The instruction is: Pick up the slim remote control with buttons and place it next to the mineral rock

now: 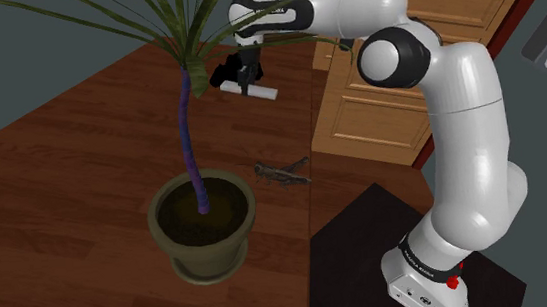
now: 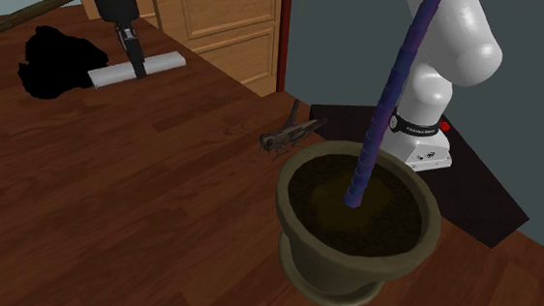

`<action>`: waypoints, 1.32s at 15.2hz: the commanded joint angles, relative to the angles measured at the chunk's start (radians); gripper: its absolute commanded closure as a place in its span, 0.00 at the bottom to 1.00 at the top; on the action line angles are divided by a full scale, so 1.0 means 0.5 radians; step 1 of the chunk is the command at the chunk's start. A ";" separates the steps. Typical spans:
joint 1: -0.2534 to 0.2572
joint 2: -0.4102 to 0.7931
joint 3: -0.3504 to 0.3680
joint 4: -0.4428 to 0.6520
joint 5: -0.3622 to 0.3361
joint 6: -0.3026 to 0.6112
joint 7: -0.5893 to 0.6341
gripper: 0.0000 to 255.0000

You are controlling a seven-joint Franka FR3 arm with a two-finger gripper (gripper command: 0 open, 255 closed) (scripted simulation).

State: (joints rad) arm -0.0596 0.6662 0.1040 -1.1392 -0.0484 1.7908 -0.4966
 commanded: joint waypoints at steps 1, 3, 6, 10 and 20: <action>-0.001 0.009 -0.001 -0.042 -0.001 0.052 0.000 1.00; -0.003 0.014 -0.001 -0.087 -0.002 0.103 0.000 1.00; -0.004 0.028 -0.002 -0.145 -0.003 0.175 0.001 1.00; -0.005 0.052 -0.004 -0.213 -0.006 0.267 0.002 1.00; -0.006 0.078 -0.006 -0.259 -0.008 0.338 0.003 1.00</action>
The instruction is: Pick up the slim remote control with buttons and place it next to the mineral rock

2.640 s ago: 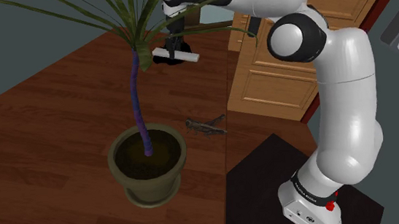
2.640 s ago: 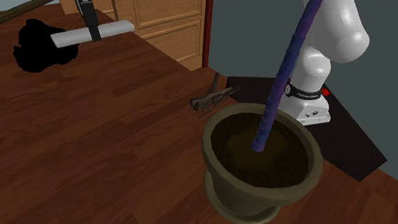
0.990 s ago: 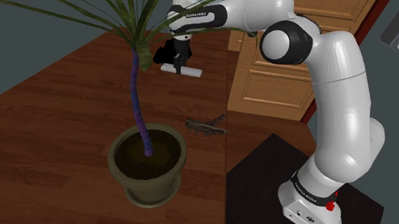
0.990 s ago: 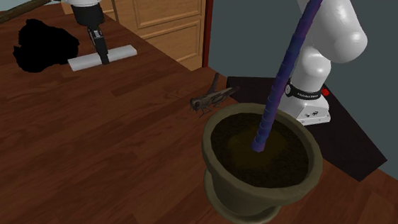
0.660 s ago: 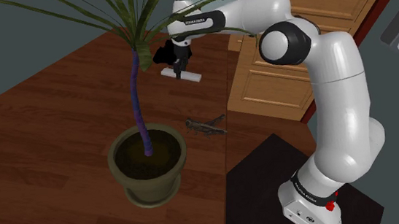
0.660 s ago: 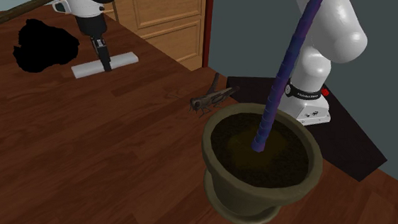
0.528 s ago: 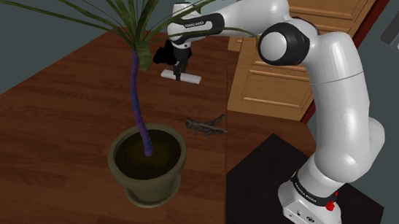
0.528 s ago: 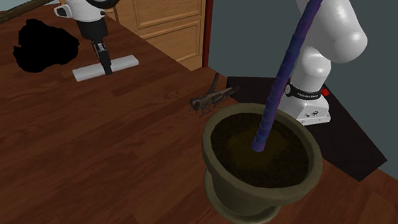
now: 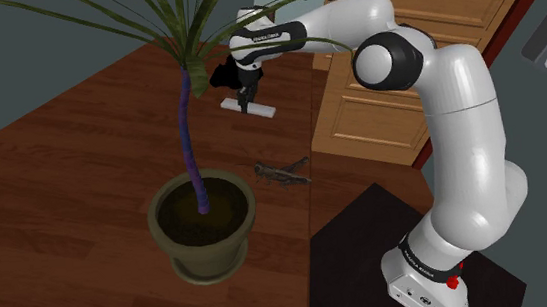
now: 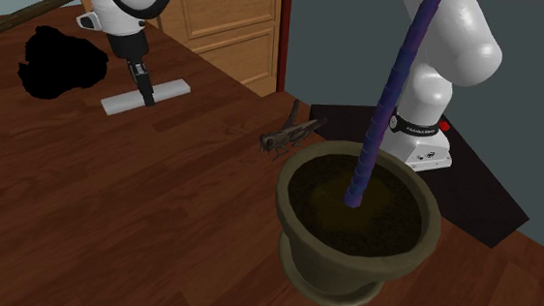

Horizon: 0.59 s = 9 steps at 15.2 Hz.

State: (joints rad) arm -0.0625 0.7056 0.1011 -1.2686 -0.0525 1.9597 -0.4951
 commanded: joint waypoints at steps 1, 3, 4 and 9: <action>0.000 0.000 0.000 0.000 0.000 0.001 0.000 0.00; 0.000 0.000 0.000 0.000 0.000 0.001 0.000 0.00; 0.000 0.000 0.000 0.000 0.000 0.001 0.000 0.00; 0.001 -0.048 0.003 0.125 0.005 -0.171 -0.004 0.00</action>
